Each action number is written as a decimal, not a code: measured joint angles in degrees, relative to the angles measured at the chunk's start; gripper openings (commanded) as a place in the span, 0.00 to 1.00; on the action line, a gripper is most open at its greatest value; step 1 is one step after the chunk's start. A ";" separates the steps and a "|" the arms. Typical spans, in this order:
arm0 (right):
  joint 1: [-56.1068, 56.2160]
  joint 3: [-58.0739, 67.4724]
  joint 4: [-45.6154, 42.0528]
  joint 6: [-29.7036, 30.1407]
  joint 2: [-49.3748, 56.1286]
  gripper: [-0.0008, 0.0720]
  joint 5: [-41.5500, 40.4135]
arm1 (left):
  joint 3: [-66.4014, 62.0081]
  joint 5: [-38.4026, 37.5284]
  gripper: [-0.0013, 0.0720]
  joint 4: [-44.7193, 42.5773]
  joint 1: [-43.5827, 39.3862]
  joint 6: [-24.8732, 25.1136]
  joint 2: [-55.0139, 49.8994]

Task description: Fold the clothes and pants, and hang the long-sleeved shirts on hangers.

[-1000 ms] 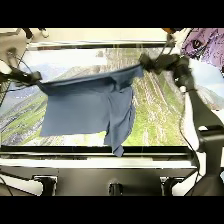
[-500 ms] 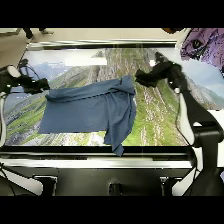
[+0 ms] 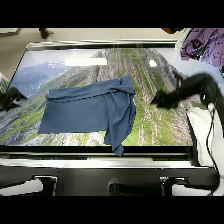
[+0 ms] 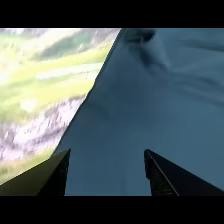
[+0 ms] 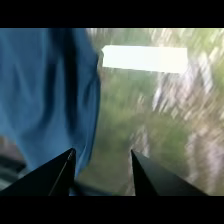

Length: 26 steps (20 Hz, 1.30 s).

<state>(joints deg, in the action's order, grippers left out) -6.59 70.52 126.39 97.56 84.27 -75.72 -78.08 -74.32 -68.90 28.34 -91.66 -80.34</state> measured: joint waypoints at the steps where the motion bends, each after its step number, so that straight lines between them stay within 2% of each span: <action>1: 0.70 -6.69 2.58 1.11 -2.45 0.58 2.25 | 3.17 0.46 0.76 0.92 0.70 0.07 2.16; 4: 4.94 -22.27 9.49 3.87 -6.97 0.58 9.66 | 9.14 1.14 0.76 1.92 1.81 0.15 5.70; 6: 8.61 -27.56 12.46 4.90 -8.20 0.58 14.51 | 10.97 1.51 0.76 2.45 2.14 0.17 6.73; 10: 13.49 -31.67 15.63 4.68 -8.00 0.55 22.43 | 12.44 2.05 0.76 2.82 2.43 0.17 7.56; 15: 15.06 -32.76 18.99 3.96 -5.92 0.52 26.40 | 12.85 2.32 0.75 2.84 2.51 0.20 7.80; 18: 15.63 -32.92 21.57 4.13 -3.87 0.39 27.74 | 12.94 2.08 0.75 2.89 2.58 0.17 7.78; 20: 16.52 -32.89 22.62 4.92 -2.91 0.08 28.57 | 13.38 1.81 0.75 2.95 2.89 0.59 7.56; 21: 16.79 -32.89 22.91 5.31 -2.62 0.05 28.70 | 13.94 1.84 0.75 2.99 3.39 1.44 7.48; 23: 17.09 -32.52 22.91 5.75 -2.99 0.05 28.81 | 15.58 2.25 0.75 3.58 5.42 3.61 7.37; 26: 17.27 -32.00 20.79 5.57 -5.35 0.05 29.77 | 19.30 3.13 0.75 6.97 9.92 9.55 7.17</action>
<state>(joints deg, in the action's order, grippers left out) 10.68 38.52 147.17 103.13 78.91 -45.95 -58.78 -71.20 -61.93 38.26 -82.11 -73.17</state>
